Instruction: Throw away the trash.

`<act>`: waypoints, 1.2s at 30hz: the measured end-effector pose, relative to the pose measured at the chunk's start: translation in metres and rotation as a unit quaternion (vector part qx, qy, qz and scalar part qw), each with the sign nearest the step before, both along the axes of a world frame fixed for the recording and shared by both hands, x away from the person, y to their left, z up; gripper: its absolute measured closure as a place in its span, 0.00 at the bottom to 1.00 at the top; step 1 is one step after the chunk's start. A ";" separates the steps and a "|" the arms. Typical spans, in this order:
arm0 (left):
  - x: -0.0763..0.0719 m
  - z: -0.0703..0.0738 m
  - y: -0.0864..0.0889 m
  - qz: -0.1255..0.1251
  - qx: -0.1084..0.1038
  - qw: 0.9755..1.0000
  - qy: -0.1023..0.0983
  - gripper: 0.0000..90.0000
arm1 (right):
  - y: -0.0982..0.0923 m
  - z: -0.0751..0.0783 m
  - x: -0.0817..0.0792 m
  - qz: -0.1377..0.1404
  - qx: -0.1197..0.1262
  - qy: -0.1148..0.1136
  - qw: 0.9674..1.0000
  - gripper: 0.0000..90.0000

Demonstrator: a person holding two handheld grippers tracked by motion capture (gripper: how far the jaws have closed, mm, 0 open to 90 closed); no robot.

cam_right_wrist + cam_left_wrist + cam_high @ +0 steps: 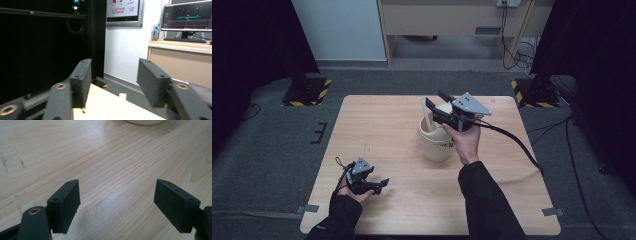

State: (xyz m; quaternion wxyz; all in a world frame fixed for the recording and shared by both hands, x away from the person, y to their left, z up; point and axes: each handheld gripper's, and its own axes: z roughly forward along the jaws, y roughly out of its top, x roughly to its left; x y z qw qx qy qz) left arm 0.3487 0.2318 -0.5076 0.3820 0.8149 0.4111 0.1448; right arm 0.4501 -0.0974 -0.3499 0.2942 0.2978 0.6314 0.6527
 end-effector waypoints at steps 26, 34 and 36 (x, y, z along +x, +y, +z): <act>0.003 -0.016 0.020 0.005 0.048 0.997 0.052 0.13 | -0.180 -0.130 -0.083 -0.094 -0.073 0.249 0.961 0.17; 0.005 -0.015 0.036 0.021 0.052 0.997 0.046 0.13 | -0.209 -0.157 -0.085 -0.120 -0.121 0.307 0.936 0.17; 0.006 -0.014 0.041 0.025 0.052 0.997 0.044 0.13 | -0.216 -0.159 -0.085 -0.130 -0.126 0.305 0.935 0.16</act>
